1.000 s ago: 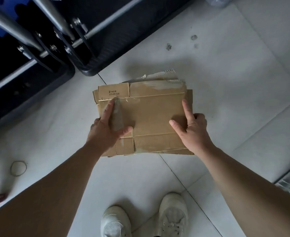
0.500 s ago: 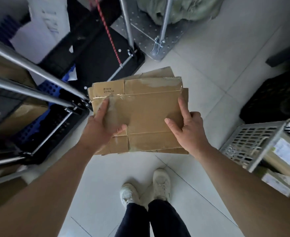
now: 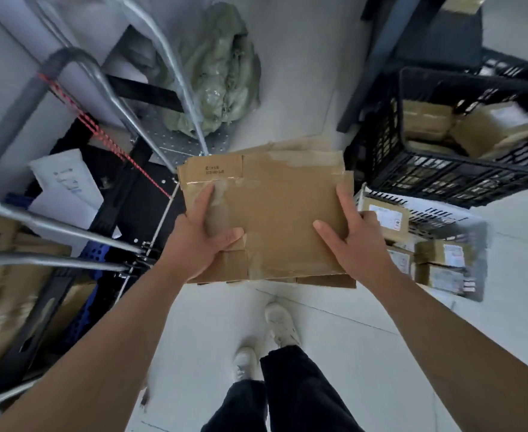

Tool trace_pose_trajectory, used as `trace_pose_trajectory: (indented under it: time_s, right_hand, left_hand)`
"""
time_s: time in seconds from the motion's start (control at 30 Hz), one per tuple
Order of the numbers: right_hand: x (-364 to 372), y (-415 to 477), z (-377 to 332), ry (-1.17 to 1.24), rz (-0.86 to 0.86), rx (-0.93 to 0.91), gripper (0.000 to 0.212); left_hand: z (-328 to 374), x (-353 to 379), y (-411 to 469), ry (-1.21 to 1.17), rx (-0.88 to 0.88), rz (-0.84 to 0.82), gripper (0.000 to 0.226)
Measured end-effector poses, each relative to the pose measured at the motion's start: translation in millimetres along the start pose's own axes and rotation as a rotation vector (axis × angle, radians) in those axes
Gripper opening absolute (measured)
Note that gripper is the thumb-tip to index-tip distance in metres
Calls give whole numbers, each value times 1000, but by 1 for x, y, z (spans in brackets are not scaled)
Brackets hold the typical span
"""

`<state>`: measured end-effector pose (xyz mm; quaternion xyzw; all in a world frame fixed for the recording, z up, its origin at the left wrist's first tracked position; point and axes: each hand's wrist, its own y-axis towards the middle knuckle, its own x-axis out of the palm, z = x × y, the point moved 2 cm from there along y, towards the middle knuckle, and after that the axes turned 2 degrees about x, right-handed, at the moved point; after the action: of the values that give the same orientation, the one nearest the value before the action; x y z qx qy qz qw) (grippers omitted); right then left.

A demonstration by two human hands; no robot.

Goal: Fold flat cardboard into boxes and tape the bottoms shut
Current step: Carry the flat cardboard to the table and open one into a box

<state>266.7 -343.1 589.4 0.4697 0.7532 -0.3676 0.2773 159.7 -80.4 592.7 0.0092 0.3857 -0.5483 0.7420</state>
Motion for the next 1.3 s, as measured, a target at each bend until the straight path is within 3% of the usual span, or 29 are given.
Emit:
trace_pose_trajectory:
  time_s: [0.27, 0.53, 0.8, 1.03, 1.3]
  right_hand:
    - [-111, -134, 44, 43, 255, 191, 75]
    - [-204, -260, 121, 169, 485, 429, 70]
    - [-289, -373, 252, 256, 656, 633, 70]
    - [-364, -467, 377, 255, 749, 793, 69]
    - [-421, -528, 493, 309, 846, 935, 68]
  left_hand:
    - [121, 35, -78, 88, 238, -224, 99]
    - [245, 122, -150, 187, 461, -428, 95]
    - [357, 278, -239, 233, 635, -616, 95]
    - [434, 434, -317, 242, 686, -794, 100]
    - [521, 580, -372, 409, 800, -918, 104]
